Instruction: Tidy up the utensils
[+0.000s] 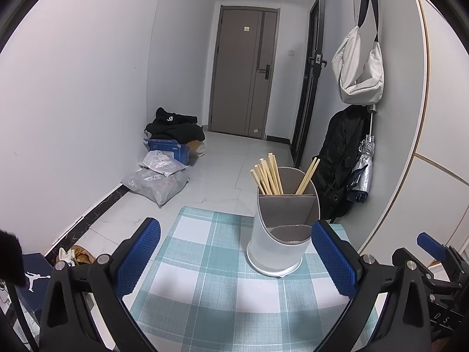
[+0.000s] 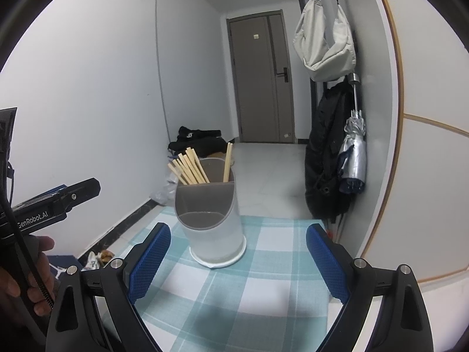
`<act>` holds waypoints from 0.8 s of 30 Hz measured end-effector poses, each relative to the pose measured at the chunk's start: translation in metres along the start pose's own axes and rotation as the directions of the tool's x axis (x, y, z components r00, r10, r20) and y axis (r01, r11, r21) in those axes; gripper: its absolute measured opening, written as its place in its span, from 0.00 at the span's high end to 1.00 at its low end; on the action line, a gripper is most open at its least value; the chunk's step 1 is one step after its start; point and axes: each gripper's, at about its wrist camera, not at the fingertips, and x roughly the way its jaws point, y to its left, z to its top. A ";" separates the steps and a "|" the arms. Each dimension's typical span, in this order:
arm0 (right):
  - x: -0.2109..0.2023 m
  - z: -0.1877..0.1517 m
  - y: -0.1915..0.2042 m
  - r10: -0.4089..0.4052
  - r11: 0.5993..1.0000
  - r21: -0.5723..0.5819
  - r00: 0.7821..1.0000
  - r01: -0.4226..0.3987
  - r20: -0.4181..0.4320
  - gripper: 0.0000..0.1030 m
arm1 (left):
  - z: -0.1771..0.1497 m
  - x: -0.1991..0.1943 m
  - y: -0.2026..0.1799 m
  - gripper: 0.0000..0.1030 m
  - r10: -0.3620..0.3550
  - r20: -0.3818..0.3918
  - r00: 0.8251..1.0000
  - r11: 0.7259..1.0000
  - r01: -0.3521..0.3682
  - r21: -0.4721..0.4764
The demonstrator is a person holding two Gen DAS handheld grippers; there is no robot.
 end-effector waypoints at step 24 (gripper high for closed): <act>0.002 -0.001 0.001 -0.009 1.000 0.004 1.000 0.009 -0.013 0.08 | 0.000 -0.002 0.002 0.02 0.026 0.013 1.000 1.000 -0.026 0.004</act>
